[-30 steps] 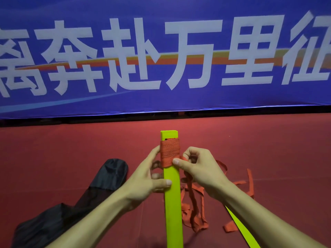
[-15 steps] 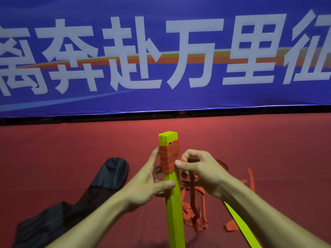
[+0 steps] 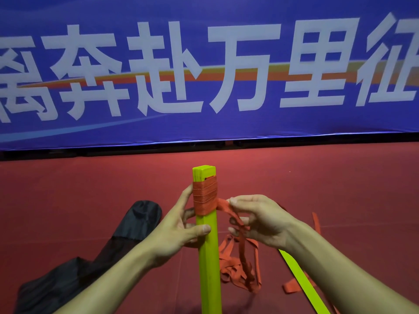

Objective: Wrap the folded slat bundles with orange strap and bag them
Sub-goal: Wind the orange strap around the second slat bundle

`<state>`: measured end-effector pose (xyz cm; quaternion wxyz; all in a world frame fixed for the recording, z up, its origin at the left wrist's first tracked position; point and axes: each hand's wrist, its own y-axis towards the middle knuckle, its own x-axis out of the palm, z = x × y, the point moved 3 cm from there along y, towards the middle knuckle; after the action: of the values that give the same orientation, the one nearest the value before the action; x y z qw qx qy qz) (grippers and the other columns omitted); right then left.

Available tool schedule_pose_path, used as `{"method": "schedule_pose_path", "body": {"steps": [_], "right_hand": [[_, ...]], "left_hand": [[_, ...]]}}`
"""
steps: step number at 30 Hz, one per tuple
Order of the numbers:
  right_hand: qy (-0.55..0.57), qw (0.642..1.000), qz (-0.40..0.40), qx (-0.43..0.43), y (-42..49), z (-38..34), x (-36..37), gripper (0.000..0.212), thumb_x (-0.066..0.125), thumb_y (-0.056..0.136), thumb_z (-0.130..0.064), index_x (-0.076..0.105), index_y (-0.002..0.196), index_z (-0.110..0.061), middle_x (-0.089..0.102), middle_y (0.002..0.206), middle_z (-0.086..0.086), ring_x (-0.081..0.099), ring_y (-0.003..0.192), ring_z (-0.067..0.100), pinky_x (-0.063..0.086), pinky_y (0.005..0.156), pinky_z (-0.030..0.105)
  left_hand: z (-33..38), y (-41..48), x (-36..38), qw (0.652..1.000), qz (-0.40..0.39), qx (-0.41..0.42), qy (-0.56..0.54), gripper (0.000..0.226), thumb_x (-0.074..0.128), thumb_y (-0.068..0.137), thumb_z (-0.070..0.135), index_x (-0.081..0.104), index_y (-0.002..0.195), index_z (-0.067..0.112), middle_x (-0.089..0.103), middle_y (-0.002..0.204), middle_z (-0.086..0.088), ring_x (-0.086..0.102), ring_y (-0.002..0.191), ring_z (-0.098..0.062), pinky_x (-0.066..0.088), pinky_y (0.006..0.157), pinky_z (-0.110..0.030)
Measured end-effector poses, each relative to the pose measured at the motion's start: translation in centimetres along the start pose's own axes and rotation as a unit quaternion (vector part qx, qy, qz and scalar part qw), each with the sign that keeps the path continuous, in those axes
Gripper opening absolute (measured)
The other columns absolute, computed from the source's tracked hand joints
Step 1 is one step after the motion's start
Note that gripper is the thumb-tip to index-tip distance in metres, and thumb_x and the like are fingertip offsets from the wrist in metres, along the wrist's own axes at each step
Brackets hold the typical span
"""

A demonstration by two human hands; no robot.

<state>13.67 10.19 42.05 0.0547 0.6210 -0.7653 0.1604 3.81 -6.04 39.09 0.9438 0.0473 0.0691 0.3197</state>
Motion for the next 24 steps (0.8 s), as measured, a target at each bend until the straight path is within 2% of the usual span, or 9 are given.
{"method": "schedule_pose_path", "body": {"steps": [3, 6, 9, 12, 15, 17, 20, 22, 24], "right_hand": [[0.026, 0.999, -0.044, 0.012, -0.3, 0.1, 0.4, 0.010, 0.065, 0.083, -0.022, 0.060, 0.087, -0.013, 0.058, 0.076, 0.006, 0.058, 0.064, 0.020, 0.055, 0.063, 0.036], [0.002, 0.997, -0.079, 0.019, -0.3, 0.3, 0.6, 0.013, 0.068, 0.078, -0.023, 0.057, 0.080, -0.017, 0.055, 0.078, 0.007, 0.056, 0.065, 0.021, 0.052, 0.062, 0.036], [-0.013, 0.997, -0.074, 0.016, -0.3, 0.4, 0.3, 0.016, 0.071, 0.076, -0.023, 0.055, 0.074, -0.019, 0.054, 0.075, 0.006, 0.055, 0.062, 0.020, 0.052, 0.062, 0.035], [-0.024, 0.998, -0.062, 0.003, -0.1, 0.2, -0.1, 0.019, 0.072, 0.074, -0.024, 0.054, 0.072, -0.018, 0.053, 0.074, 0.005, 0.056, 0.059, 0.020, 0.052, 0.058, 0.033], [0.001, 0.999, -0.051, -0.016, -0.3, 0.1, -0.3, 0.019, 0.071, 0.074, -0.024, 0.054, 0.075, -0.015, 0.053, 0.074, 0.007, 0.058, 0.058, 0.021, 0.052, 0.058, 0.034], [0.029, 0.997, -0.067, -0.020, -0.5, -0.2, 0.0, 0.015, 0.068, 0.077, -0.020, 0.055, 0.078, -0.013, 0.055, 0.074, 0.009, 0.059, 0.058, 0.023, 0.053, 0.060, 0.038], [0.000, 0.996, -0.076, -0.038, -0.6, -1.3, 0.3, 0.013, 0.068, 0.076, -0.017, 0.057, 0.079, -0.013, 0.058, 0.073, 0.011, 0.060, 0.058, 0.022, 0.054, 0.064, 0.041], [-0.029, 0.996, -0.067, -0.060, -0.5, -2.8, 0.9, 0.014, 0.069, 0.075, -0.016, 0.056, 0.079, -0.014, 0.060, 0.071, 0.009, 0.059, 0.055, 0.020, 0.055, 0.067, 0.043], [-0.045, 0.993, -0.052, -0.093, -0.1, -4.6, 1.6, 0.016, 0.069, 0.075, -0.018, 0.054, 0.079, -0.014, 0.059, 0.069, 0.008, 0.056, 0.053, 0.018, 0.055, 0.067, 0.043]], "left_hand": [[0.0, 0.1, -0.1, 1.000, 0.006, 0.001, 0.001, 0.093, 0.078, 0.076, 0.013, 0.028, 0.142, 0.054, 0.072, 0.115, 0.001, 0.065, 0.083, -0.023, 0.054, 0.062, -0.030], [-0.1, 0.2, -0.3, 1.000, 0.010, 0.009, 0.002, 0.088, 0.082, 0.076, 0.015, 0.037, 0.130, 0.069, 0.069, 0.121, 0.000, 0.063, 0.089, -0.031, 0.054, 0.071, -0.041], [0.0, 0.1, -0.1, 1.000, 0.018, 0.006, 0.006, 0.092, 0.084, 0.075, 0.013, 0.035, 0.133, 0.065, 0.065, 0.126, -0.006, 0.062, 0.089, -0.033, 0.051, 0.076, -0.047], [0.4, 0.0, 0.3, 1.000, 0.015, 0.006, 0.023, 0.091, 0.076, 0.077, 0.012, 0.029, 0.140, 0.057, 0.061, 0.130, -0.007, 0.065, 0.086, -0.030, 0.053, 0.076, -0.046], [0.5, 0.0, 0.3, 0.999, 0.016, 0.013, 0.034, 0.090, 0.073, 0.085, 0.005, 0.028, 0.142, 0.057, 0.061, 0.131, -0.006, 0.066, 0.085, -0.029, 0.054, 0.076, -0.045], [0.7, 0.4, 0.2, 0.999, 0.023, 0.020, 0.026, 0.088, 0.074, 0.083, 0.007, 0.033, 0.134, 0.066, 0.065, 0.124, -0.003, 0.063, 0.084, -0.030, 0.051, 0.073, -0.044], [2.1, 1.2, 0.3, 0.998, 0.032, 0.048, 0.011, 0.082, 0.087, 0.074, 0.023, 0.043, 0.115, 0.079, 0.071, 0.112, 0.004, 0.066, 0.087, -0.022, 0.051, 0.075, -0.040], [3.5, 1.9, 0.2, 0.996, 0.034, 0.078, 0.013, 0.083, 0.088, 0.074, 0.025, 0.042, 0.125, 0.072, 0.068, 0.120, 0.001, 0.069, 0.096, -0.013, 0.055, 0.074, -0.031], [5.0, 2.7, 0.2, 0.995, 0.042, 0.086, -0.001, 0.083, 0.083, 0.077, 0.018, 0.038, 0.131, 0.064, 0.066, 0.116, -0.006, 0.069, 0.087, -0.011, 0.054, 0.066, -0.027]]}}
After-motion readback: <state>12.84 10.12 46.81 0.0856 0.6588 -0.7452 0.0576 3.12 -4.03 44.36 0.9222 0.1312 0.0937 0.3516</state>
